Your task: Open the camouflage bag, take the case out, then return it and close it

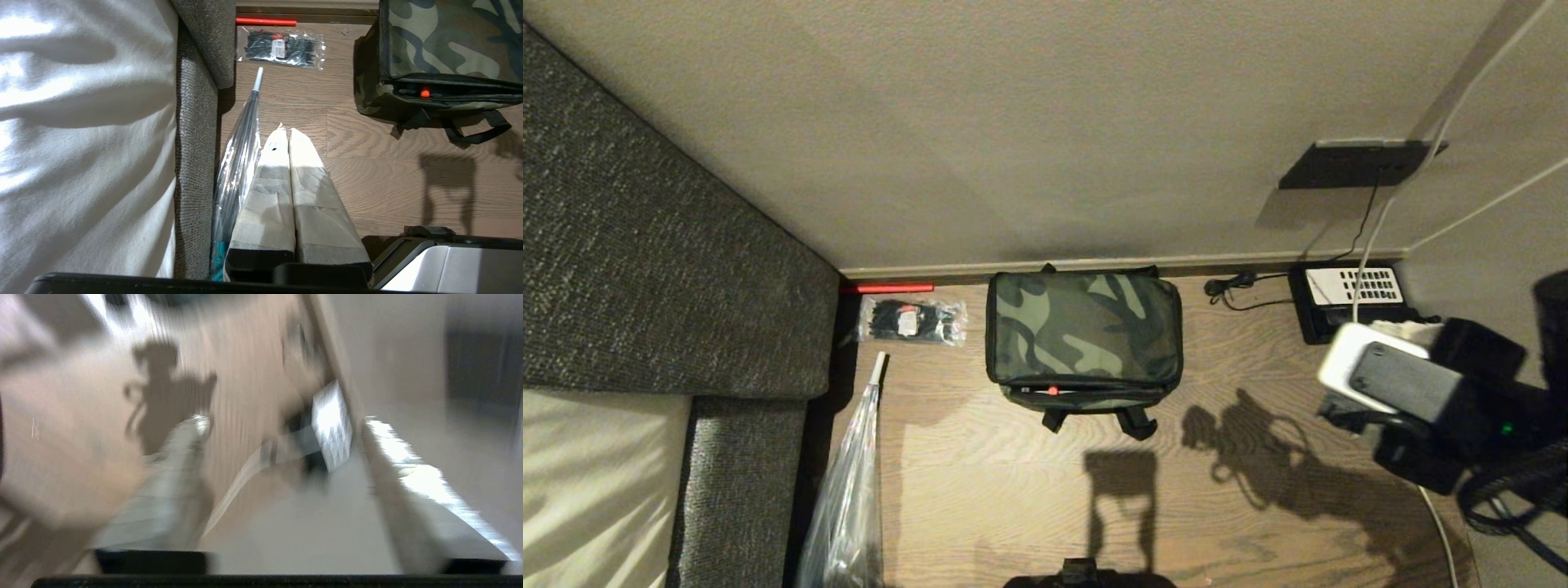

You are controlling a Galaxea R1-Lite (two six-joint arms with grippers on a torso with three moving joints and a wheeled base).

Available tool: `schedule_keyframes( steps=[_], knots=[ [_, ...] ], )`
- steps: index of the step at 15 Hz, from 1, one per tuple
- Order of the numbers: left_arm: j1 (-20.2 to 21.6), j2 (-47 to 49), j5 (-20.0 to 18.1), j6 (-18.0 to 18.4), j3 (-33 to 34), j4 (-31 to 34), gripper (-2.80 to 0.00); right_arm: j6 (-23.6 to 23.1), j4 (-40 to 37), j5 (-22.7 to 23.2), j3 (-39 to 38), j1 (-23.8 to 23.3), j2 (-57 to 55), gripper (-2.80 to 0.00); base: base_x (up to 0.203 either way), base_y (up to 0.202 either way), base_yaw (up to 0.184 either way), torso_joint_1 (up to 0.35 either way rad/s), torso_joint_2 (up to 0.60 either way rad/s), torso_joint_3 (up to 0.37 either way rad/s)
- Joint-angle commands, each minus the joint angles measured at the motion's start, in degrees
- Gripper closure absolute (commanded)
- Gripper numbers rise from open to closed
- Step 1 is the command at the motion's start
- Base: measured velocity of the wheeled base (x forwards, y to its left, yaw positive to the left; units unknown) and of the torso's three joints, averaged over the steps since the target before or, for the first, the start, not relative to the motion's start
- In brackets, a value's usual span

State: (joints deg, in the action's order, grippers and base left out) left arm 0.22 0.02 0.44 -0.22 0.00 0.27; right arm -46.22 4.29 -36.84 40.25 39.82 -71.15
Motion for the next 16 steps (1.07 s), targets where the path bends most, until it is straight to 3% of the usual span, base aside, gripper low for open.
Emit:
schedule_keyframes(
  steps=[1, 3, 7, 10, 12, 14, 16],
  knots=[
    [0.0, -0.1, 0.0, 0.0, 0.2, 0.0, 0.0, 10.4, -19.0, -3.6, -1.1, -5.2, 13.2, 0.0, 0.0, 0.0, 0.0, 0.0, 0.0, 0.0],
    [0.0, -0.1, 0.0, 0.0, 0.2, 0.0, 0.0, 15.7, -26.8, -2.0, -1.6, -13.0, 19.6, 0.0, 0.0, 0.0, 0.0, 0.0, 0.0, 0.0],
    [0.0, -0.1, 0.0, 0.0, 0.2, 0.0, 0.0, 19.0, -32.0, 11.2, -8.2, -25.6, 35.0, 0.0, 0.0, 0.0, 0.0, 0.0, 0.0, 0.0],
    [0.0, -0.1, 0.0, 0.0, 0.2, 0.0, 0.0, 23.3, -34.6, 13.8, -14.2, -31.8, 44.1, 0.0, 0.0, 0.0, 0.0, 0.0, 0.0, 0.0],
    [0.0, -0.1, 0.0, 0.0, 0.2, 0.0, 0.0, 32.7, -32.6, 15.2, -18.9, -32.7, 46.8, 0.0, 0.0, 0.0, 0.0, 0.0, 0.0, 0.0],
    [0.0, -0.1, 0.0, 0.0, 0.2, 0.0, 0.0, 42.7, -26.8, 24.9, -23.4, -34.9, 50.5, 0.0, 0.0, 0.0, 0.0, 0.0, 0.0, 0.0],
    [0.0, -0.1, 0.0, 0.0, 0.2, 0.0, 0.0, 46.3, -21.4, 33.6, -28.3, -36.9, 54.3, 0.0, 0.0, 0.0, 0.0, 0.0, 0.0, 0.0]
  ],
)
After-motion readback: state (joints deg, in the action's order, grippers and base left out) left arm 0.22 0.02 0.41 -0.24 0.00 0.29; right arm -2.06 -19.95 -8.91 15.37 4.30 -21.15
